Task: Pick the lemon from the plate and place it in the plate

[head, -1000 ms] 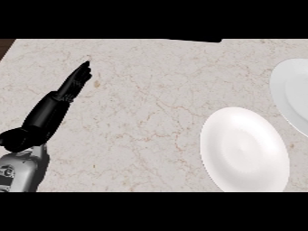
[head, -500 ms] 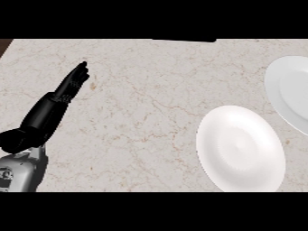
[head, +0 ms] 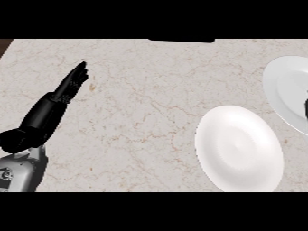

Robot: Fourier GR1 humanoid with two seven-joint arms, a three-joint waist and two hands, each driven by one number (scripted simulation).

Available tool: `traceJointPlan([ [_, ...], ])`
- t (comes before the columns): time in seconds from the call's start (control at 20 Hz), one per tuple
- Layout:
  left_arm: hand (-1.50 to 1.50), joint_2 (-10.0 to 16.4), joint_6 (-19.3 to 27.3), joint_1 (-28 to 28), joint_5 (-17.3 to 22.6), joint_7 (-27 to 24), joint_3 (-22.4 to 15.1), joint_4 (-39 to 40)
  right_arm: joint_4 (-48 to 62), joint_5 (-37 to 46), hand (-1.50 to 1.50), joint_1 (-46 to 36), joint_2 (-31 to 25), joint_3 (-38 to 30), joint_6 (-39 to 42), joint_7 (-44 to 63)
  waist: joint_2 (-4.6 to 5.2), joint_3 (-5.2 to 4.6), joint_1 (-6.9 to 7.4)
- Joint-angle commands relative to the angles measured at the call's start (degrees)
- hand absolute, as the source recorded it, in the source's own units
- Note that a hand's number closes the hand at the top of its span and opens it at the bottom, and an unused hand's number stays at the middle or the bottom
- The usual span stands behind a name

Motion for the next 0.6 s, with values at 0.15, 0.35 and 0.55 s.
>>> traceJointPlan([
  [0.15,0.00,1.25,-0.91,0.55,0.97,0.21,1.67,-0.41,-2.75,3.65,-1.50,-1.90,2.67,0.96,-16.10,6.77,-0.48,-0.08,-0.02],
  [0.35,0.00,1.08,-0.94,0.07,0.85,0.32,1.47,-0.17,-7.84,-1.07,-1.50,-3.42,4.22,-2.02,-25.76,1.13,-0.60,0.01,-0.59],
  [0.55,0.00,1.29,-1.20,1.24,0.67,-1.85,2.14,2.22,-11.13,-4.36,-1.50,-4.85,8.12,-3.59,-35.54,-1.65,-0.49,-0.07,-0.87],
])
